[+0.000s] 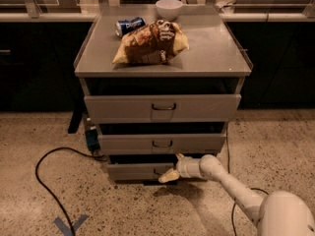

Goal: Open bottom drawer

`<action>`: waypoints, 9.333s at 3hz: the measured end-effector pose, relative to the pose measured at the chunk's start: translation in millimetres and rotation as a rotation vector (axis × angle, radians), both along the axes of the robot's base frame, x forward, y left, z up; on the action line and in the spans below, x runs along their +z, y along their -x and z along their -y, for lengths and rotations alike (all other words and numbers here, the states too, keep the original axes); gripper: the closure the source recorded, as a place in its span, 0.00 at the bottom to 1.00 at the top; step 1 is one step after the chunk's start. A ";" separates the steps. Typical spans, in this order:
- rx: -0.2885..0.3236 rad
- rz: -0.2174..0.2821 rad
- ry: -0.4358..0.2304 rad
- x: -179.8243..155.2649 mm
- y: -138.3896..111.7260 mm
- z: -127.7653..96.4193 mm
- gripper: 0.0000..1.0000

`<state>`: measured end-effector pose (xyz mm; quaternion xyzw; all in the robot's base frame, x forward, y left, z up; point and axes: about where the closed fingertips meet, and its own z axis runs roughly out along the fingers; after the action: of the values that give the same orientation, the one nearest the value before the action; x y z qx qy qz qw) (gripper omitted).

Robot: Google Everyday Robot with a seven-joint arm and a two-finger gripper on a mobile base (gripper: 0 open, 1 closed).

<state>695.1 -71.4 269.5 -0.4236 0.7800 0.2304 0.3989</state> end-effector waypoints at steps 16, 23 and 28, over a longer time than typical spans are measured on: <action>-0.042 0.184 0.037 -34.3 -34.7 -38.0 0.00; -0.030 -0.126 0.112 -76.4 -4.8 -6.4 0.00; 0.102 -0.296 0.004 -18.4 85.1 -32.8 0.00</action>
Offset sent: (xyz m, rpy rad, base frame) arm -0.0204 0.0762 -0.0634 0.0762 0.0841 0.0277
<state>610.0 -38.6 251.1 -0.4246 0.8083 0.3088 0.2666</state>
